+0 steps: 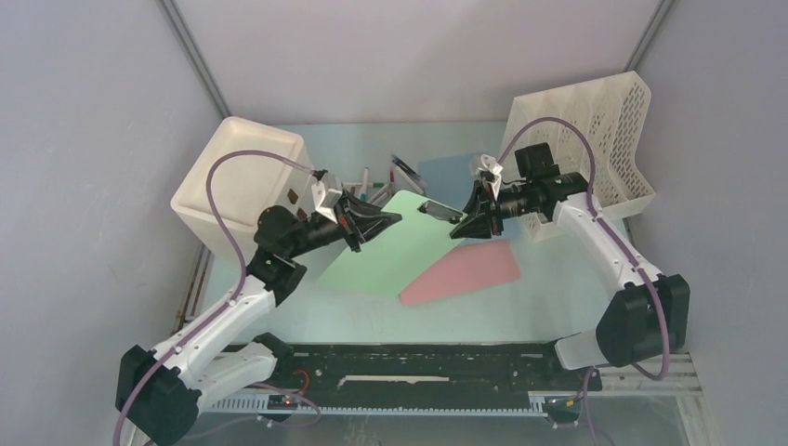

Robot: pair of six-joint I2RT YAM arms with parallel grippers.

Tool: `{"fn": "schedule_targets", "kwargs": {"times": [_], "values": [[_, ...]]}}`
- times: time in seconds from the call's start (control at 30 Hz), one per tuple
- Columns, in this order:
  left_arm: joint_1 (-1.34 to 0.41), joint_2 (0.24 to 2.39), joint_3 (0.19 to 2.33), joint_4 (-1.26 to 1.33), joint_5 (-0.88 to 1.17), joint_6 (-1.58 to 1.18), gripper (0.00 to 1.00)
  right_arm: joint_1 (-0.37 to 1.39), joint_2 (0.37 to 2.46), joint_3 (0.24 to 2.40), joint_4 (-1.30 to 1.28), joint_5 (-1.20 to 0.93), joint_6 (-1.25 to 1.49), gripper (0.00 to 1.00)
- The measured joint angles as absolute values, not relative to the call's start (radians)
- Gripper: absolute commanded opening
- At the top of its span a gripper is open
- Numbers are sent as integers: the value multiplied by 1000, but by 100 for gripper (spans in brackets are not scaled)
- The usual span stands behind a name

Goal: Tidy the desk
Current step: Place the folder in the storage box.

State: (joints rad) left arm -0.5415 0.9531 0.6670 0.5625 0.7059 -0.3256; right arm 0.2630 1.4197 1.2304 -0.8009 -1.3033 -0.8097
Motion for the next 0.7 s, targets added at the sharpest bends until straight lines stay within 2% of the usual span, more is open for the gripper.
{"fn": "schedule_targets", "kwargs": {"times": [0.03,0.07,0.17,0.2,0.23,0.3,0.4,0.43,0.7], "values": [[-540,952,666,565,706,-332,0,263,1420,1230,-803,-1298,-813,3],[-538,952,664,570,707,-336,0,262,1420,1230,-805,-1293,-818,0],[-532,950,653,583,699,-350,2,262,1415,1230,-816,-1291,-827,0],[-527,949,649,588,691,-359,13,262,1410,1230,-818,-1287,-828,0],[-525,948,647,591,687,-366,34,262,1403,1230,-818,-1284,-825,0],[-524,933,638,601,655,-384,66,257,1378,1229,-818,-1276,-809,0],[-514,857,621,556,562,-429,94,215,1325,1232,-825,-1277,-776,0],[-511,820,620,520,526,-431,99,194,1309,1236,-830,-1278,-765,0],[-503,464,661,162,237,-393,100,7,1196,1317,-861,-1261,-633,0]]}}
